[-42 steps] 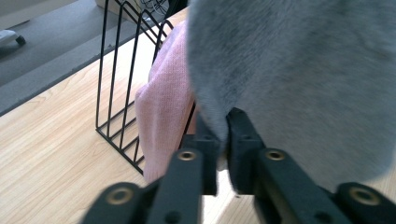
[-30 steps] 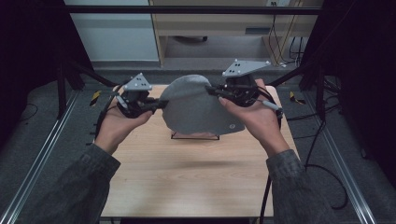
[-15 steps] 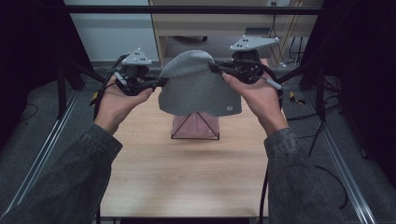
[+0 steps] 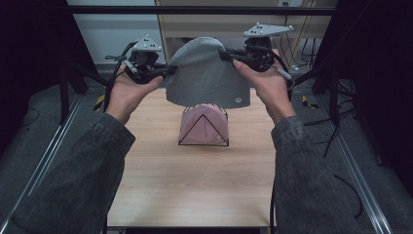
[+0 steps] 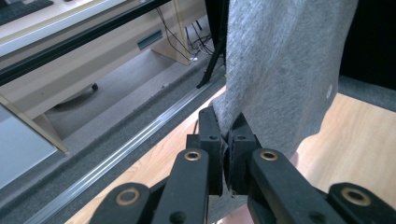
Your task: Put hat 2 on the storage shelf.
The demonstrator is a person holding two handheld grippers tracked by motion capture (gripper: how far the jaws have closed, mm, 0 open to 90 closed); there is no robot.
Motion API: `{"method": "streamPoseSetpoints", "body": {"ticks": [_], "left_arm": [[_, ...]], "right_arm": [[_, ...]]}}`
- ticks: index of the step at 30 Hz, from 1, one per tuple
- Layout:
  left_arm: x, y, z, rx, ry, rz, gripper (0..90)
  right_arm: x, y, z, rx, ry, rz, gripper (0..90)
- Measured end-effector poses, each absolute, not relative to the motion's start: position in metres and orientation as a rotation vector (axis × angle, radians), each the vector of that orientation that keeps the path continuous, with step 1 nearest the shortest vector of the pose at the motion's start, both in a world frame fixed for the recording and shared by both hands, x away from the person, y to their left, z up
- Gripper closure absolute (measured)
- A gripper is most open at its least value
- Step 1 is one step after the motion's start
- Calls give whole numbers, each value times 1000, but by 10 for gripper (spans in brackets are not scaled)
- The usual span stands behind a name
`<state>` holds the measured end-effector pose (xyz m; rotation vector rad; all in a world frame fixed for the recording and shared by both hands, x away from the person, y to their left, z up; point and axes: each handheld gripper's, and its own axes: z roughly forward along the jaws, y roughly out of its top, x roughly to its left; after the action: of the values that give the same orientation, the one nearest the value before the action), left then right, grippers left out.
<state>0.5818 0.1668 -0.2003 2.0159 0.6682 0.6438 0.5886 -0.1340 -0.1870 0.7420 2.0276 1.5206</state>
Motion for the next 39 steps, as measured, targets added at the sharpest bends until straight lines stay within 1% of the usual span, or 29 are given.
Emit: {"method": "streamPoseSetpoints", "body": {"ticks": [3,10,13,23,29,39], "left_arm": [[592,166,-205,2008,680,660,871],[615,165,-219,1972,719,650,871],[622,166,-222,1984,723,665,871],[646,165,-233,1988,747,652,871],[649,161,-244,2006,743,637,871],[648,164,-265,2038,746,597,872]], "right_arm": [[598,-133,-192,750,2023,1515,850],[620,-131,-205,772,2025,1505,850],[630,-130,-209,784,2038,1495,849],[662,-126,-228,820,2056,1438,846],[667,-127,-238,838,2075,1417,846],[661,-125,-262,865,2104,1403,848]]}}
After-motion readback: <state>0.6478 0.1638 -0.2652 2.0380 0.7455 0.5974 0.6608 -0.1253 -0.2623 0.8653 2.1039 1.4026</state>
